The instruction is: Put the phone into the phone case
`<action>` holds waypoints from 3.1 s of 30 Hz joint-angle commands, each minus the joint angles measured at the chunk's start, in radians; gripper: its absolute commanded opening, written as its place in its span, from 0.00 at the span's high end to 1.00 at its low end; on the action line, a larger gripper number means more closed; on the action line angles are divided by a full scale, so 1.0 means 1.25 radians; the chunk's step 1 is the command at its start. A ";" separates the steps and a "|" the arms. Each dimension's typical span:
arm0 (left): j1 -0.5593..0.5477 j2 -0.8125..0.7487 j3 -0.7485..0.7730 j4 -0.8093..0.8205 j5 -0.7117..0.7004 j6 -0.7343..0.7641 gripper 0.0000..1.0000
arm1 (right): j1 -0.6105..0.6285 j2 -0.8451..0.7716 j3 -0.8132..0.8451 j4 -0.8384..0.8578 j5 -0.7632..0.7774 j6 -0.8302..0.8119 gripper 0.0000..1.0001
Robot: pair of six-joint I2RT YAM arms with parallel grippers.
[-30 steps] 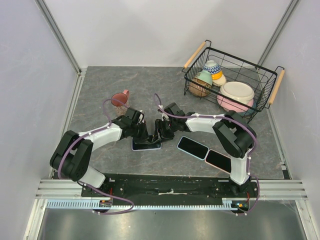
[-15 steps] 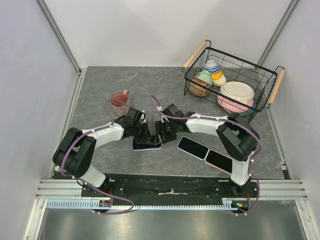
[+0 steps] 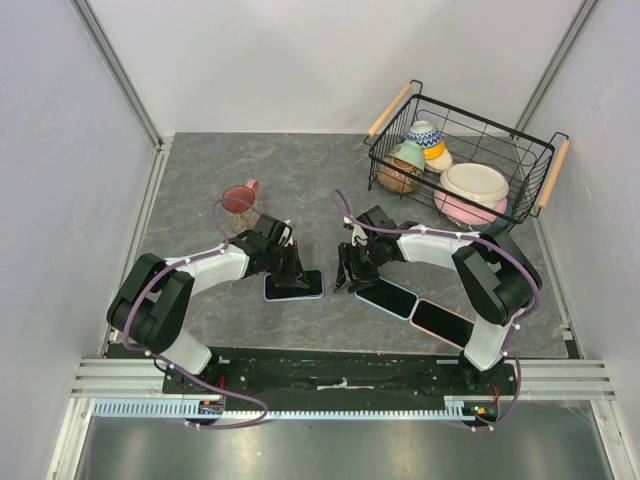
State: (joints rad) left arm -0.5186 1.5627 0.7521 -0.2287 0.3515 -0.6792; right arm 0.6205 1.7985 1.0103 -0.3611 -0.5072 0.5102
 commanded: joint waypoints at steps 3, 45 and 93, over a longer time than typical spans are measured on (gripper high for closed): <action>-0.004 0.056 -0.035 -0.061 -0.111 0.046 0.98 | -0.003 0.029 -0.049 0.022 -0.059 0.021 0.45; -0.029 0.091 -0.024 -0.077 -0.136 0.064 0.98 | 0.029 0.229 0.089 0.014 0.159 0.024 0.87; -0.029 0.113 0.003 -0.115 -0.158 0.088 0.98 | -0.031 0.277 0.105 0.166 -0.003 0.083 0.75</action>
State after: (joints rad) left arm -0.5564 1.6230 0.7963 -0.2348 0.3706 -0.6647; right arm 0.5545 2.0830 1.1263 0.0177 -0.7849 0.7250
